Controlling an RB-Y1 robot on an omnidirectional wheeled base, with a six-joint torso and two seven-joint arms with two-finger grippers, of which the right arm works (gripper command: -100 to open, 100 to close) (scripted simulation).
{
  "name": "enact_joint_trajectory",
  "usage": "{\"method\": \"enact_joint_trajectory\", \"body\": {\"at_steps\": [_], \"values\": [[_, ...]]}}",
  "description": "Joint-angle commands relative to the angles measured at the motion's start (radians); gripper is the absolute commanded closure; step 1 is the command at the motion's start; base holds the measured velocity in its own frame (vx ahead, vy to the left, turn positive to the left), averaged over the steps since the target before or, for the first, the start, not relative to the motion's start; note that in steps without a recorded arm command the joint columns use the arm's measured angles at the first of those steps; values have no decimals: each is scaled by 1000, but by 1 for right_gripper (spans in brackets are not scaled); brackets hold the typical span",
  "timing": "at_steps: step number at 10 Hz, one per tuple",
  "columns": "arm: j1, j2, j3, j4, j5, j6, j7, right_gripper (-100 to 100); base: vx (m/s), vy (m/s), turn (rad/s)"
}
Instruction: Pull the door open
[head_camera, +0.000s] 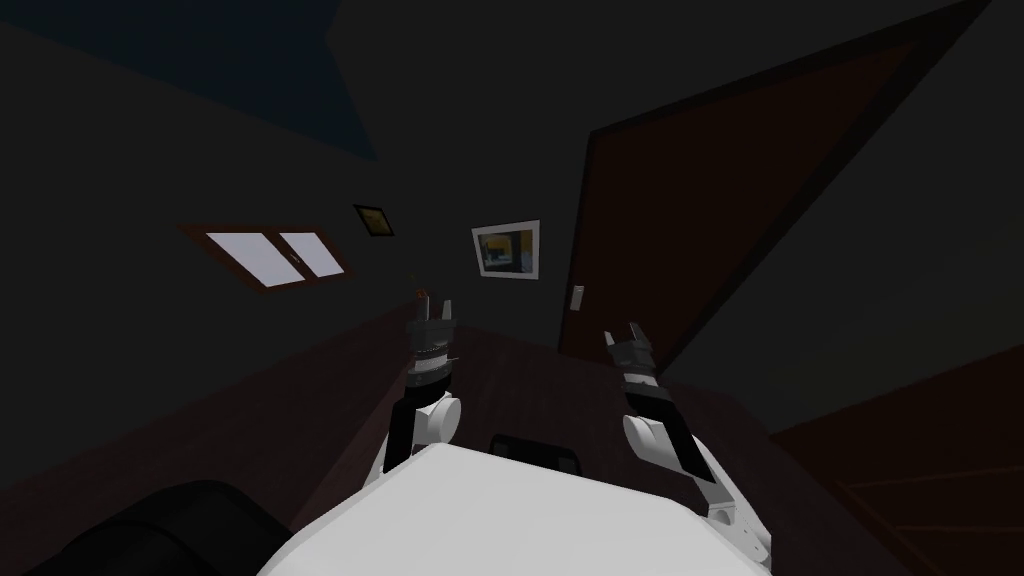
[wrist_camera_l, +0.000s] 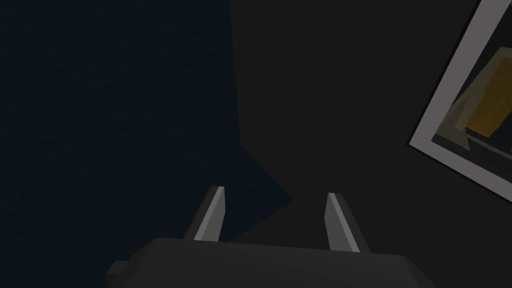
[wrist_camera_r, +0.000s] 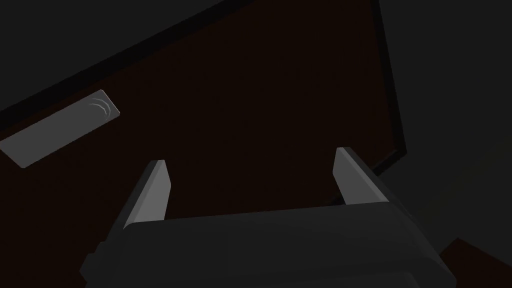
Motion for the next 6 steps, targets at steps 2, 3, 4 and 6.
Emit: {"method": "enact_joint_trajectory", "body": {"at_steps": [2,3,4,6], "values": [[-28,-14,-12,58,-24,-5,-56,-100,58,-5,41],[-42,-21,-18,87,-39,-4,-86,-100,78,-4,94],[-56,-29,-24,117,-54,-4,-114,-100,106,-22,104],[-71,-36,-30,148,-69,-4,-152,-100,64,-9,39]]}}
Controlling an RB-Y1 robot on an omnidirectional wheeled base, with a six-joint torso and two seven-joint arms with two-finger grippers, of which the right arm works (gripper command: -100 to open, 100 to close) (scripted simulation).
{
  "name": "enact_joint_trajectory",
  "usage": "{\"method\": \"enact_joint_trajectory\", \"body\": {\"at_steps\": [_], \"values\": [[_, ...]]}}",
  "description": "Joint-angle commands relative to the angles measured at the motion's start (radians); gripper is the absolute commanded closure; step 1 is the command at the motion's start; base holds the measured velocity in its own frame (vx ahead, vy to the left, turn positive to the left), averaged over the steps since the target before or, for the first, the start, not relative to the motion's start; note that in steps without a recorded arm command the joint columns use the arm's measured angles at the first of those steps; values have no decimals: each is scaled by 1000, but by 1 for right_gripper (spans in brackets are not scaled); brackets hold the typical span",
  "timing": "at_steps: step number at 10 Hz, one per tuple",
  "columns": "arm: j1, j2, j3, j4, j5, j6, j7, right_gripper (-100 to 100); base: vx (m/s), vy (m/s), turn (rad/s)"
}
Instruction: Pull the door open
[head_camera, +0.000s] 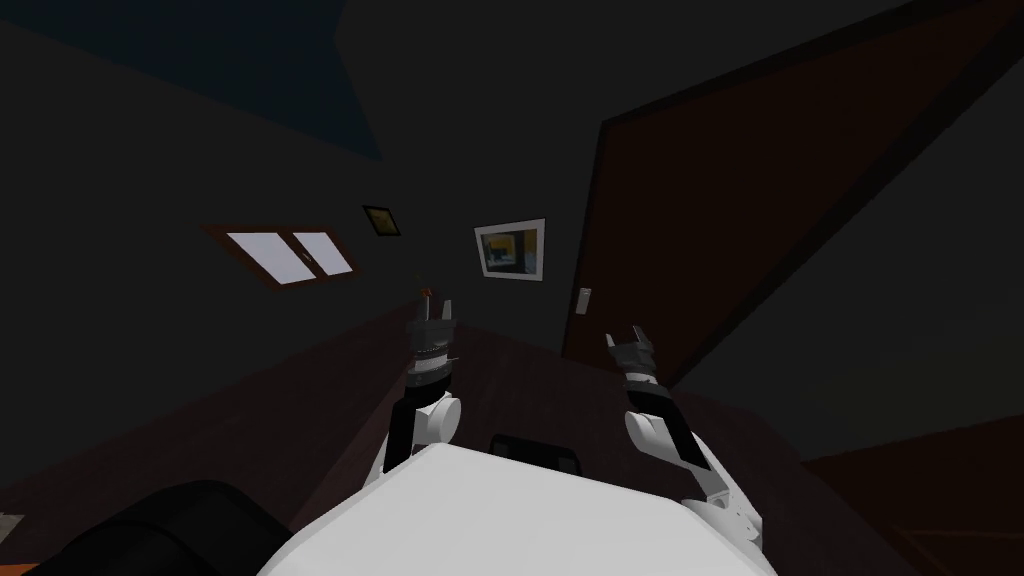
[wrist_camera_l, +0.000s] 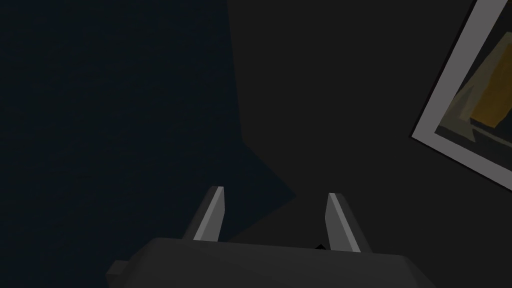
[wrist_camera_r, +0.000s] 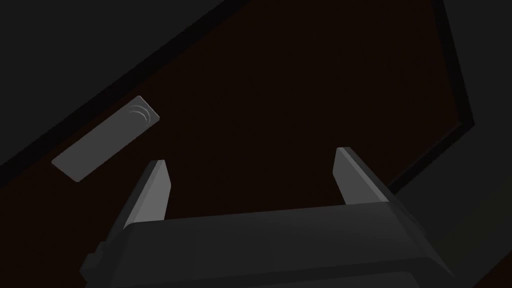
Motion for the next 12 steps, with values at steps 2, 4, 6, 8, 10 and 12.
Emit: {"method": "enact_joint_trajectory", "body": {"at_steps": [2,4,6,8,10,12], "values": [[-40,-15,-15,82,-36,-2,-78,-100,84,-17,106],[-55,-22,-21,112,-51,-2,-115,-100,86,-18,62],[-84,-37,-34,170,-81,-2,-177,-100,71,-5,81],[-98,-44,-40,203,-97,-2,-211,-100,70,-18,63],[-126,-58,-52,263,-126,-1,-274,-100,70,-8,77],[-154,-72,-64,322,-155,-1,-331,-100,81,-26,95]]}}
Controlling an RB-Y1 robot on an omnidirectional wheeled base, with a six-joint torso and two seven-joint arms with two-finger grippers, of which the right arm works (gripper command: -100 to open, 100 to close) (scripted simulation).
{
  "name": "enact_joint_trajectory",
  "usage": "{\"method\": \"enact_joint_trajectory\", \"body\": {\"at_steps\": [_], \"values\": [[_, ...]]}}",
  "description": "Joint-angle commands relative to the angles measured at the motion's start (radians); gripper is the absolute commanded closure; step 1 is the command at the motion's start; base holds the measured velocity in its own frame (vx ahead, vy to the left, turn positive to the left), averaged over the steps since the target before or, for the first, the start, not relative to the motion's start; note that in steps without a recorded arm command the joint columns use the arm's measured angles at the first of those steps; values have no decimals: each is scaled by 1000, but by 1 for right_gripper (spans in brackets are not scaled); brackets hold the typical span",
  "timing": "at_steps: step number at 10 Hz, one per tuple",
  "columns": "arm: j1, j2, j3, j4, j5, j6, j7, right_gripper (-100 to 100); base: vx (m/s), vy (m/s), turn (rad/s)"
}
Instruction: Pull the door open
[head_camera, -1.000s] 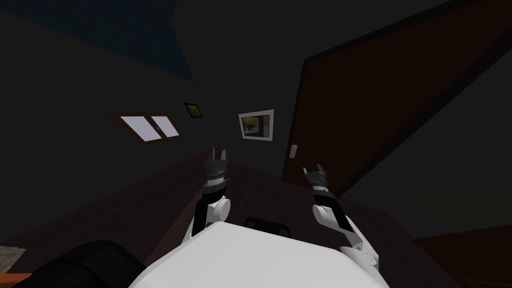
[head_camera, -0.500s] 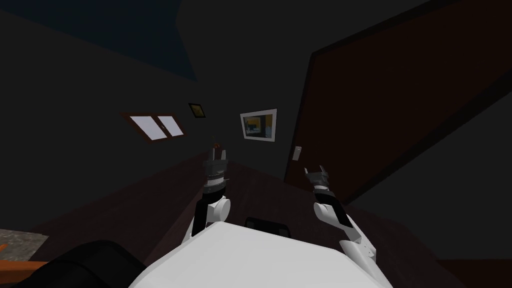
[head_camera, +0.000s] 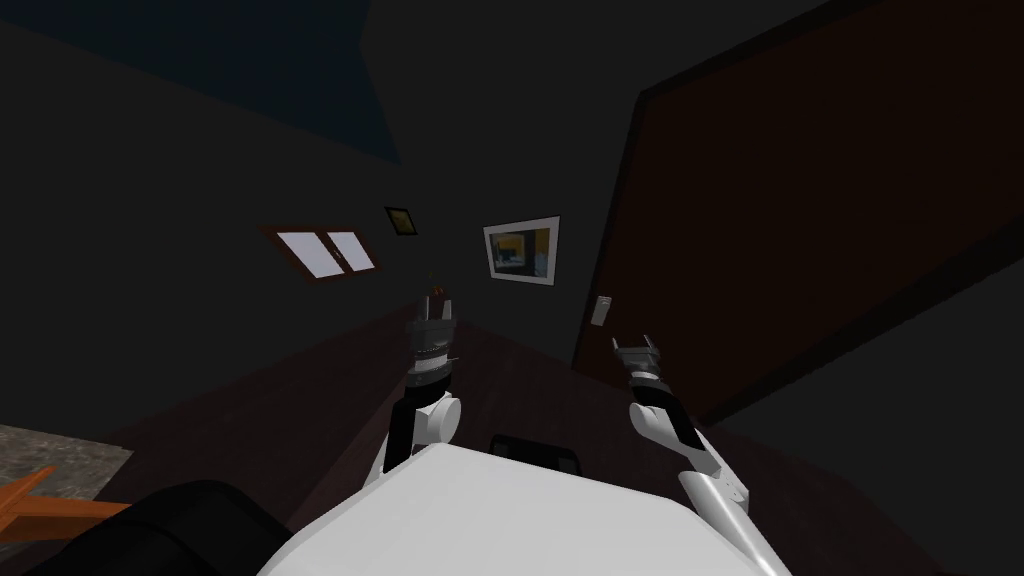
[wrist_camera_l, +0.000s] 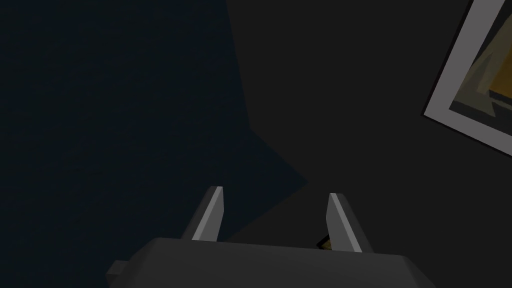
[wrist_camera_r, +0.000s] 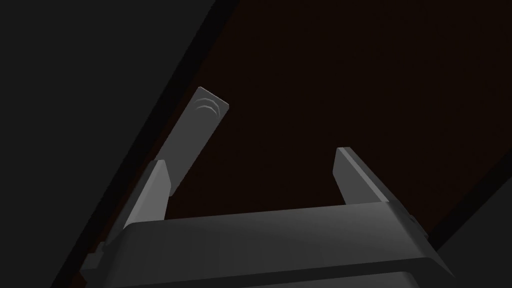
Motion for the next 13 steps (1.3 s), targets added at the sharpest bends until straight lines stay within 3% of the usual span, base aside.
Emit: {"method": "enact_joint_trajectory", "body": {"at_steps": [1,2,13], "values": [[-22,-9,-10,47,-23,0,-50,-100,115,-27,88],[-22,-9,-10,47,-23,0,-57,-100,85,-20,30],[-153,-73,-66,321,-159,1,-349,-100,84,-27,77]]}}
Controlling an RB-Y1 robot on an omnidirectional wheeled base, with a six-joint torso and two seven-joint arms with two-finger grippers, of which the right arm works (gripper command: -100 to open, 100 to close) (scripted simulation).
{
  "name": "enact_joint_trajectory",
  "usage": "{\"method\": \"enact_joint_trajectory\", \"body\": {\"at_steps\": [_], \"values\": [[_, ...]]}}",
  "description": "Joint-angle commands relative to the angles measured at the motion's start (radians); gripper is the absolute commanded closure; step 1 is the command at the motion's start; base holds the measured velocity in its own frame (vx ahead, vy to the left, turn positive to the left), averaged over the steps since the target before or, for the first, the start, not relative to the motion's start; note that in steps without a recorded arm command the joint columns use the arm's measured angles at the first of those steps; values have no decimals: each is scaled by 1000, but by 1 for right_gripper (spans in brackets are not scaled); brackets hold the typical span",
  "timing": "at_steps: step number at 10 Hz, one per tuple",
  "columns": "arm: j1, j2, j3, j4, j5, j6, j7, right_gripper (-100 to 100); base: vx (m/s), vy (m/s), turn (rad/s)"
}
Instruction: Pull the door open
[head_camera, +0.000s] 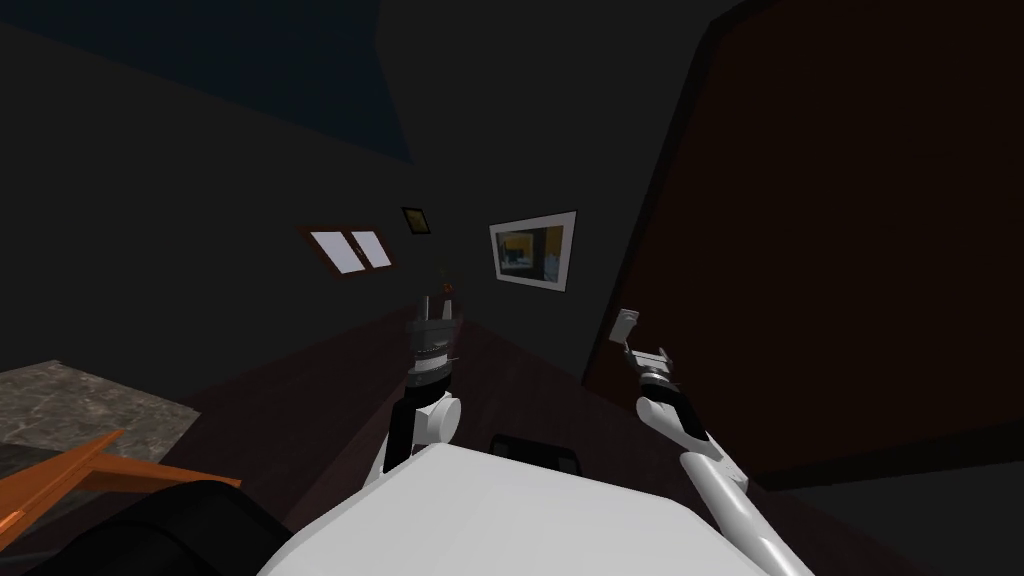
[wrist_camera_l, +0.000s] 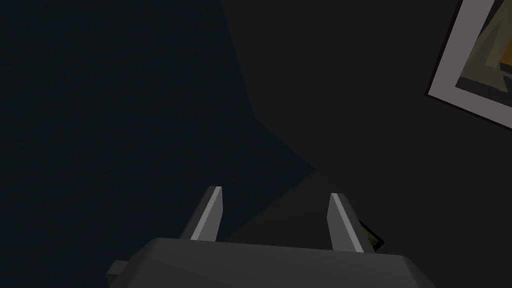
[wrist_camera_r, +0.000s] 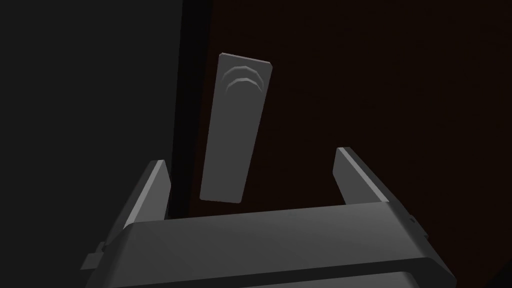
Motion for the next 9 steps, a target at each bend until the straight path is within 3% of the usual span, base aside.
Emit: {"method": "enact_joint_trajectory", "body": {"at_steps": [1,8,9], "values": [[-19,-11,-9,33,-18,4,-40,-100,83,-33,59],[-79,-40,-35,160,-81,5,-174,-100,72,-29,56],[-70,-38,-32,144,-75,5,-160,-100,36,-16,16]]}}
